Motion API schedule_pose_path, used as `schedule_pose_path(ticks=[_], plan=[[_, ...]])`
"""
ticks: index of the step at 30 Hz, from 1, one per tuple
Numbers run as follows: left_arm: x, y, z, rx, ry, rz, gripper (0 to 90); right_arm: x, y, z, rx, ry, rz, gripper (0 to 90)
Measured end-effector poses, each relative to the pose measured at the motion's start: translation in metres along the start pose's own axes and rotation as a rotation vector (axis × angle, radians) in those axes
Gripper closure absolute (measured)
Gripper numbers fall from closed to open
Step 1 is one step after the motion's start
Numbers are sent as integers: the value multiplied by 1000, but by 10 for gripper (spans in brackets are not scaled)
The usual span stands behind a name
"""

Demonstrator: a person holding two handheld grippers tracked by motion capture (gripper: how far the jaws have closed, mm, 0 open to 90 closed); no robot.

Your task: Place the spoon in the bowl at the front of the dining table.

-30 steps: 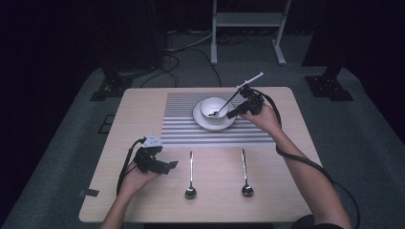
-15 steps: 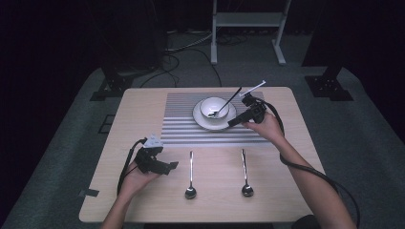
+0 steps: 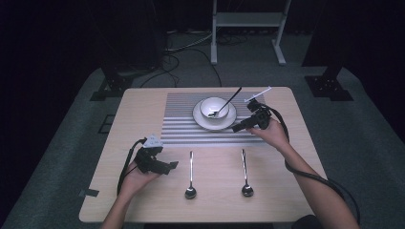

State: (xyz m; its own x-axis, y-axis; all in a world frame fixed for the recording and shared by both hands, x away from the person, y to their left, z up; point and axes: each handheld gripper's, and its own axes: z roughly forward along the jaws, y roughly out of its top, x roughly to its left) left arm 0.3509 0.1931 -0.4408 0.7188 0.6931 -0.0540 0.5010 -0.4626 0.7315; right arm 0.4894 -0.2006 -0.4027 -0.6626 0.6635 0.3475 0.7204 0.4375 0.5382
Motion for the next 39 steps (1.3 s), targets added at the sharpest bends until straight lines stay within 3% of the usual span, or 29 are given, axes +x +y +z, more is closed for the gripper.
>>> schedule_pose_path(ticks=[14, 39], plan=[[1, 0, 0, 1, -1, -5, 86, -2, -25, -11, -52, 20, 18, 301], [0, -1, 0, 1, 0, -9, 86, -5, -84, -17, -91, 41, 64, 292]])
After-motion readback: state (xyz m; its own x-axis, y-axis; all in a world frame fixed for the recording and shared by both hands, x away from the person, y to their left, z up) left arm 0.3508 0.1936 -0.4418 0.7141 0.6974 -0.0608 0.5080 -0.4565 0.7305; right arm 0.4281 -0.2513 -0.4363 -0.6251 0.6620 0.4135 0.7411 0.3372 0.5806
